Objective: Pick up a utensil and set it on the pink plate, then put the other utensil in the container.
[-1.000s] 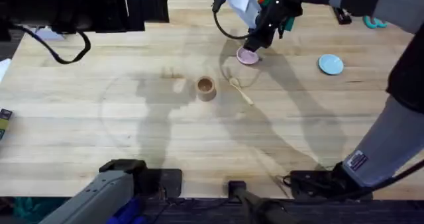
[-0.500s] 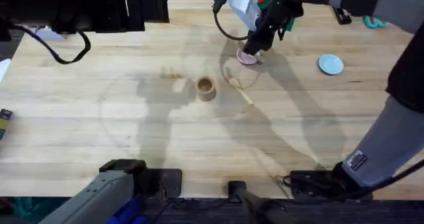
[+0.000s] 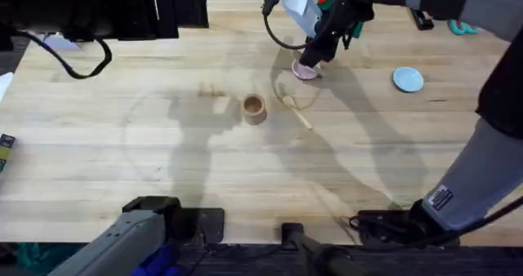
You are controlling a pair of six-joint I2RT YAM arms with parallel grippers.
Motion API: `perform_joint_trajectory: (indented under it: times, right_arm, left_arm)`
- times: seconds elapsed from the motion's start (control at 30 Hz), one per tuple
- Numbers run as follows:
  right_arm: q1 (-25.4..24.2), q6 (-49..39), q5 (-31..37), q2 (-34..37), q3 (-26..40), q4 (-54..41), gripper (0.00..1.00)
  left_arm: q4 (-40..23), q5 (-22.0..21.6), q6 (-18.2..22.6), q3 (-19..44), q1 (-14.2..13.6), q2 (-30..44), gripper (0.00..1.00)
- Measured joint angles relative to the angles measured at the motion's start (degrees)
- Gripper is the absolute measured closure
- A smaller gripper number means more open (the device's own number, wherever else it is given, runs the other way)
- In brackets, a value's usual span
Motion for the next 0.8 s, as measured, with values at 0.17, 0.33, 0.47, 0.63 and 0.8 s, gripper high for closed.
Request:
perform_joint_trajectory:
  times: [0.17,0.33,0.47,0.63,0.8]
  right_arm:
    - [0.0,0.0,0.0,0.0,0.0,1.0,0.970]
    - [0.0,-0.1,0.0,0.0,0.0,1.3,0.919]
    - [0.0,-0.1,0.0,0.0,0.0,1.3,0.794]
    - [0.0,-0.2,0.0,0.0,0.0,1.3,0.110]
    - [0.0,-0.4,0.0,0.0,0.0,1.3,0.006]
  left_arm:
    - [0.0,0.0,0.0,0.0,0.0,0.0,0.008]
    - [0.0,0.0,0.0,0.0,0.0,0.0,0.008]
    - [0.0,0.0,0.0,0.0,0.0,0.0,0.007]
    - [0.0,0.0,0.0,0.0,0.0,0.0,0.007]
    - [0.0,0.0,0.0,0.0,0.0,0.0,0.007]
